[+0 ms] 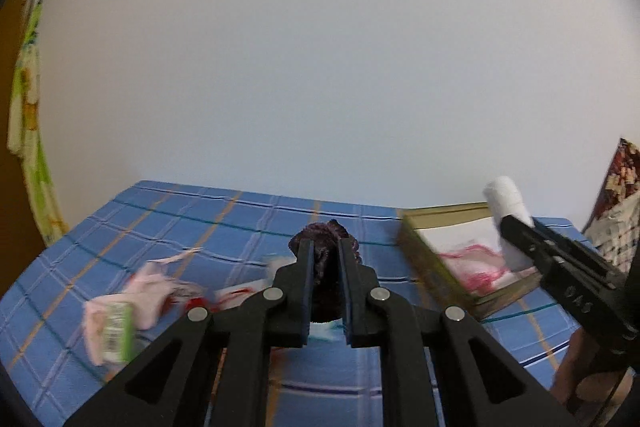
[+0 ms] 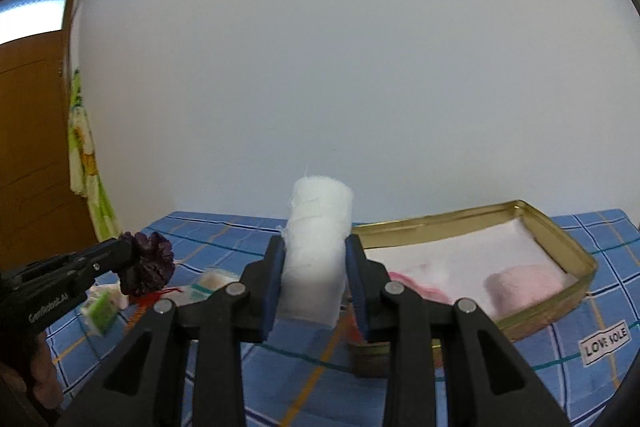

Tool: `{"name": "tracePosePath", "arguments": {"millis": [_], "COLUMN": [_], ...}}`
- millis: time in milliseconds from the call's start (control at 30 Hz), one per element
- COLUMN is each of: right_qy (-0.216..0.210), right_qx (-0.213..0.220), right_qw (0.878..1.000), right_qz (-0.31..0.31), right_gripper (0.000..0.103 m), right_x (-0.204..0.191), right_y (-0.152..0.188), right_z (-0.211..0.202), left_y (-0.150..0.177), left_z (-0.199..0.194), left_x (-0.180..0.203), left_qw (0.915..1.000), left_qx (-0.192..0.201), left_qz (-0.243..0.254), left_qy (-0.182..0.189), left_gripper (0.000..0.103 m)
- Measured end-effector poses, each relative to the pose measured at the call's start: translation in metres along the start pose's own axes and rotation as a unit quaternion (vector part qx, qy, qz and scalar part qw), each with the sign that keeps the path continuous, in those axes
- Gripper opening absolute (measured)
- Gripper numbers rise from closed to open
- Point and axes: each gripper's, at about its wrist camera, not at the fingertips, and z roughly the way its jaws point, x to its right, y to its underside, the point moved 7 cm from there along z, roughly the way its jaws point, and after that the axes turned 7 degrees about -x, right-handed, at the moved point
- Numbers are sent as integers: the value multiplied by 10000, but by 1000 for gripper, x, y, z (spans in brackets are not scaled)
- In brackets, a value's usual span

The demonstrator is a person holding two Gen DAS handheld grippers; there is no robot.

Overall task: Organize soft objects
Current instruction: 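Carry the white towel and dark scrunchie over the gold tin with both tools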

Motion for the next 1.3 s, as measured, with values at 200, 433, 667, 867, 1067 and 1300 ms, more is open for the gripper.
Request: {"name": "tracePosePath", "arguments": {"millis": [200,433,667,867,1067,1300], "right_qy": [437,942,1572,1926,2155,2334], "right_qx": [132,282,290,126,-147,-449], "right_qw": [9989,9941,9852,9793,9747,9703], "right_qz": [114,466,617,615,573,451], "right_gripper": [31,31,31,31,31,31], "right_x": [37,95,147,176,195,199], "right_y": [-11,-19,-22,-20,-13,-6], "right_z": [-9,-24,-35,-31,-19,-8], "left_y": [-11,-24,-22,-19,-11,1], "left_z": [20,36,65,87,105,120], "left_x": [55,117,158,193,224,234], "left_qw": [9990,9955,9933,9912,9891,9877], "left_qx": [24,150,-28,-192,-371,-574], "left_qz": [229,503,640,724,859,970], "left_qy": [394,793,962,1091,1137,1082], "left_gripper": [13,13,13,13,13,13]}}
